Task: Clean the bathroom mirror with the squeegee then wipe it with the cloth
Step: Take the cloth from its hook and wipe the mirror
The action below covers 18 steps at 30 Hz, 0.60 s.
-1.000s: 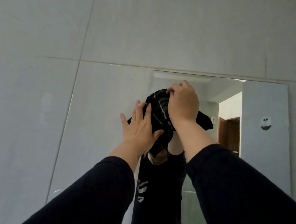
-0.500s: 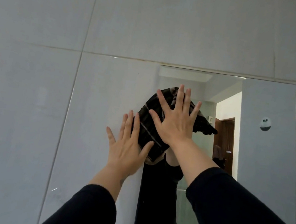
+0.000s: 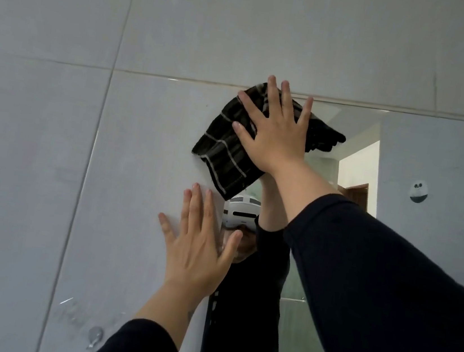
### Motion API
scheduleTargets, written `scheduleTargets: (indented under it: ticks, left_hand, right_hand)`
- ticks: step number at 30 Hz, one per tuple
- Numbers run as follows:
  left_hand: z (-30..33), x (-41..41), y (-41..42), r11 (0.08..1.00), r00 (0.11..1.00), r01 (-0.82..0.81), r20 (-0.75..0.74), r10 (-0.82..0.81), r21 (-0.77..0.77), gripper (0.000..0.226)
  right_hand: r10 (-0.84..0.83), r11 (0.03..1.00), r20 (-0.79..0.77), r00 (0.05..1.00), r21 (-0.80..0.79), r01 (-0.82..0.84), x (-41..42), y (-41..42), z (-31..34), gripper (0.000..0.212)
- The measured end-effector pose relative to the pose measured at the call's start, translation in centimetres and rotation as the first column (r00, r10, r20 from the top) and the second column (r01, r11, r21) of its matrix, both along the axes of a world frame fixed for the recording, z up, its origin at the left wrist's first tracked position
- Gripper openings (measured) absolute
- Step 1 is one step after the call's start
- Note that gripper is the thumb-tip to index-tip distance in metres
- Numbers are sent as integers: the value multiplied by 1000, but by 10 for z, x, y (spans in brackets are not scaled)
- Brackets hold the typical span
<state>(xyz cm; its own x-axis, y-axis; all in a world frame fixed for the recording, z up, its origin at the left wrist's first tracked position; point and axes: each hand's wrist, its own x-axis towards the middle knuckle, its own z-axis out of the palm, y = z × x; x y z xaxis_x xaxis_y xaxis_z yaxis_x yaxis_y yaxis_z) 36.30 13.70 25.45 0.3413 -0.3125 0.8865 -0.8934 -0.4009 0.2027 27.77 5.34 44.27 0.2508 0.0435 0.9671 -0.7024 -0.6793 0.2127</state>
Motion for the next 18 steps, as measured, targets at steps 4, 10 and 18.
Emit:
scheduleTargets:
  ticks: [4, 10, 18]
  left_hand:
    - [-4, -13, -2, 1000, 999, -13, 39, 13, 1, 82]
    - [-5, -44, -17, 999, 999, -42, 33, 42, -14, 85]
    - [-5, -53, -30, 996, 996, -86, -27, 85, -35, 103]
  right_hand:
    - [-25, 1000, 4, 1000, 17, 24, -29, -21, 0, 56]
    - [-41, 993, 11, 999, 109, 40, -88, -64, -8, 57]
    - [-108, 963, 52, 993, 254, 92, -171, -122, -10, 60]
